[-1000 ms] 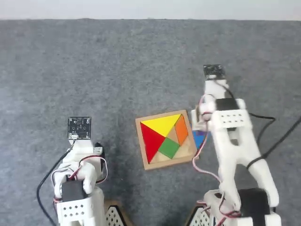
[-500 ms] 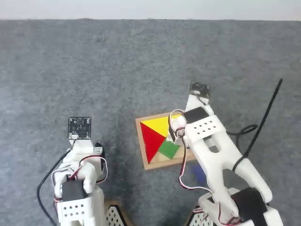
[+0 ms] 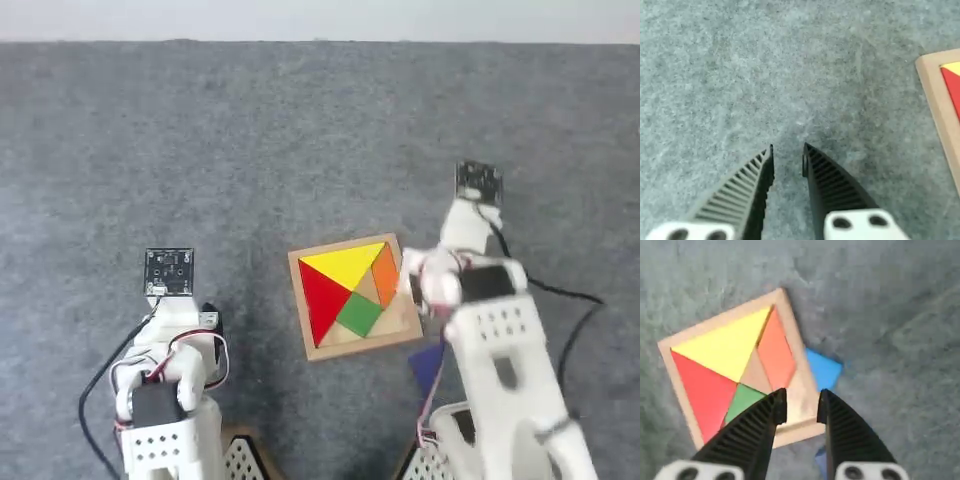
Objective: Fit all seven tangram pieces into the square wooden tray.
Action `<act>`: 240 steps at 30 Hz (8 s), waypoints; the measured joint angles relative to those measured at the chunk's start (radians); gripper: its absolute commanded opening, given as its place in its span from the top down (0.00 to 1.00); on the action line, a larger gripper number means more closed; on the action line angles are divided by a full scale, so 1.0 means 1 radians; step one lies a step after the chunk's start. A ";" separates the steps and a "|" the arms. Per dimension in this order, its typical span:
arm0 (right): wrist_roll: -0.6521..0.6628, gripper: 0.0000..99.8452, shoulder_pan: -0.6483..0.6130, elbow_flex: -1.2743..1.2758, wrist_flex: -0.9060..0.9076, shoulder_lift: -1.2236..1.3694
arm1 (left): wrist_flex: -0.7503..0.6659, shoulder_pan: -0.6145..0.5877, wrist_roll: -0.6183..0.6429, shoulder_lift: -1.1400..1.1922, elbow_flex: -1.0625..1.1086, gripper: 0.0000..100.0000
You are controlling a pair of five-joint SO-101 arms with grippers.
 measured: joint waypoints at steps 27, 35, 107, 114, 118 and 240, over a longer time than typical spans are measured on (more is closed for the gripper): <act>0.557 0.89 0.014 0.091 0.241 0.242 | 0.000 0.000 0.000 0.000 0.000 0.91; 0.686 0.79 -0.061 0.141 0.101 0.305 | 0.000 0.000 0.000 0.000 0.000 0.91; 1.373 0.99 0.519 0.157 -0.077 0.321 | 0.000 0.002 0.000 0.000 0.000 0.91; 1.424 0.99 0.680 0.084 -0.075 0.321 | 0.000 0.002 0.000 0.000 0.000 0.91; 1.484 0.99 0.710 0.083 -0.032 0.321 | 0.000 0.002 0.000 0.000 0.000 0.91; 1.053 0.77 0.875 0.319 -0.206 0.199 | 0.000 0.002 0.000 0.000 0.000 0.91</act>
